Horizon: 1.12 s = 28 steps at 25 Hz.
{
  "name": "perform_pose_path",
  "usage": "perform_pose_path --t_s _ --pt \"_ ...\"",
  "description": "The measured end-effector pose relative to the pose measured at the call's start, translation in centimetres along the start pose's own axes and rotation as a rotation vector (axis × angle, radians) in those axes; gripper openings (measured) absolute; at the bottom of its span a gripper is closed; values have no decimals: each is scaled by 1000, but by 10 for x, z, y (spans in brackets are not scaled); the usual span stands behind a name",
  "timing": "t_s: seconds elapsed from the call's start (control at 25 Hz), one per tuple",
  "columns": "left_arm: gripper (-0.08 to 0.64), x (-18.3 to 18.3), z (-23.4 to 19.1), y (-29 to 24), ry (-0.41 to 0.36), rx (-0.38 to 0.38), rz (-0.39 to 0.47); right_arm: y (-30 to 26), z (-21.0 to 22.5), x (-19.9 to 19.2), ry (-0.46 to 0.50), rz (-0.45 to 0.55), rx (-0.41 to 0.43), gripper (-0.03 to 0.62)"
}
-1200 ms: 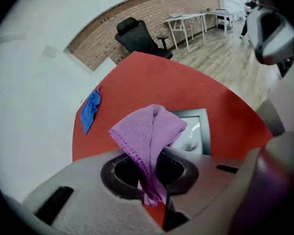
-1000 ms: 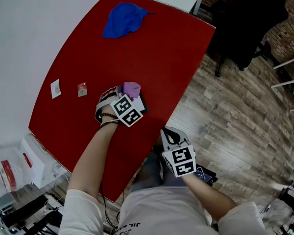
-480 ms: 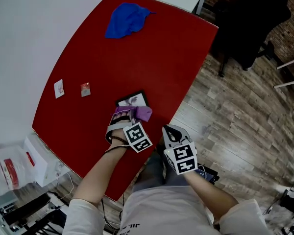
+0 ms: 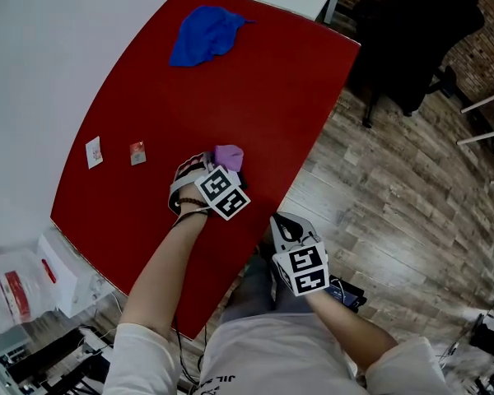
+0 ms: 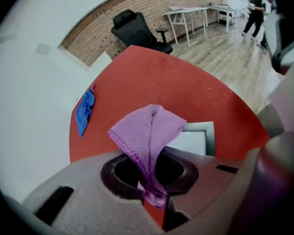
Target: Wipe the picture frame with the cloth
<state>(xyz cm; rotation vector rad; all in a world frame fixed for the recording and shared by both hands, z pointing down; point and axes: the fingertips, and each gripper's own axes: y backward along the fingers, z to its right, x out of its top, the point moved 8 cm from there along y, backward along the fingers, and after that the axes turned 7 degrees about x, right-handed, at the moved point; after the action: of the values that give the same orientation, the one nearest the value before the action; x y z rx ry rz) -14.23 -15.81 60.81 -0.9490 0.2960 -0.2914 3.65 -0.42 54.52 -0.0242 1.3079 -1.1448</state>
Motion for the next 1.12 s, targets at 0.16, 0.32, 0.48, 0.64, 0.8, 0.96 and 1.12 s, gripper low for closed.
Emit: perform_pose_path --t_s 0.16,0.32,0.48,0.64,0.8,0.96,1.12 --pt "63 9 -6 -12 10 -10 -34 6 8 -3 -16 1 -19 5" --pt "63 12 12 -2 -48 -12 -20 7 14 -5 -26 6 -23 5" --pt "63 15 45 21 -125 -27 17 4 15 -3 -29 9 -8 5" --pt "63 12 71 38 -181 -29 34 -2 9 1 -21 14 16 5" --pt "63 9 74 40 -176 -31 30 -4 5 1 -15 15 29 5" --pt "63 9 40 26 -107 -1 14 -2 6 -1 -19 9 23 5" --pt "63 18 -4 2 -18 16 -25 6 14 -6 -32 6 4 5"
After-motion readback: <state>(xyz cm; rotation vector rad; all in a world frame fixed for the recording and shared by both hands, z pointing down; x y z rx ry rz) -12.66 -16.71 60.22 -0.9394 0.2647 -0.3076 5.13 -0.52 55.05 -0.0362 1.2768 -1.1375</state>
